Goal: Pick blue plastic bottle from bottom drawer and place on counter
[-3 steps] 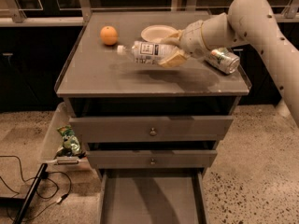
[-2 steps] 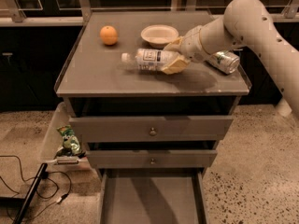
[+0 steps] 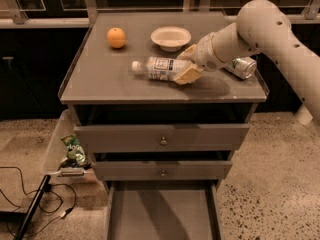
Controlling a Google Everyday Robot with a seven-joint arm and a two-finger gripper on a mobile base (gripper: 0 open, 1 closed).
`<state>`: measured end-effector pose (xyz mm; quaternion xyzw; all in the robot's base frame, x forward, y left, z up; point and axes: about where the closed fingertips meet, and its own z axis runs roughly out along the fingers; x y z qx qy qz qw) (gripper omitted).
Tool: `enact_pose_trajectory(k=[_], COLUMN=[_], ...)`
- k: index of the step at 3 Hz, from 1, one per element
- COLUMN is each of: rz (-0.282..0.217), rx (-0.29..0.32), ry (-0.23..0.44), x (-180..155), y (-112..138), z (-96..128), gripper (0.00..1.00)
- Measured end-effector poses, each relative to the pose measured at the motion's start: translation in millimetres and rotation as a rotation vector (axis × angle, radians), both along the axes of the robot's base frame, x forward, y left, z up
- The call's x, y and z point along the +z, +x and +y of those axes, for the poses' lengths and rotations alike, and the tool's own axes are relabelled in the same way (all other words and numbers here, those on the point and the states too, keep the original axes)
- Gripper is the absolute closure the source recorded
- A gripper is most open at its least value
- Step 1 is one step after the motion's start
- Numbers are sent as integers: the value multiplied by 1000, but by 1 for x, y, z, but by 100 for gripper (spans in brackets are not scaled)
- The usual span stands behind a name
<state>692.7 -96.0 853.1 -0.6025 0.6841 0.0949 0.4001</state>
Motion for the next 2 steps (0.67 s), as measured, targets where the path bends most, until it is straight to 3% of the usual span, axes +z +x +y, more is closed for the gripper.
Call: enact_pose_trajectory(k=[2], rz=[0], rx=[0], ry=[0], x=[0], y=[0], z=[0], gripper=[35])
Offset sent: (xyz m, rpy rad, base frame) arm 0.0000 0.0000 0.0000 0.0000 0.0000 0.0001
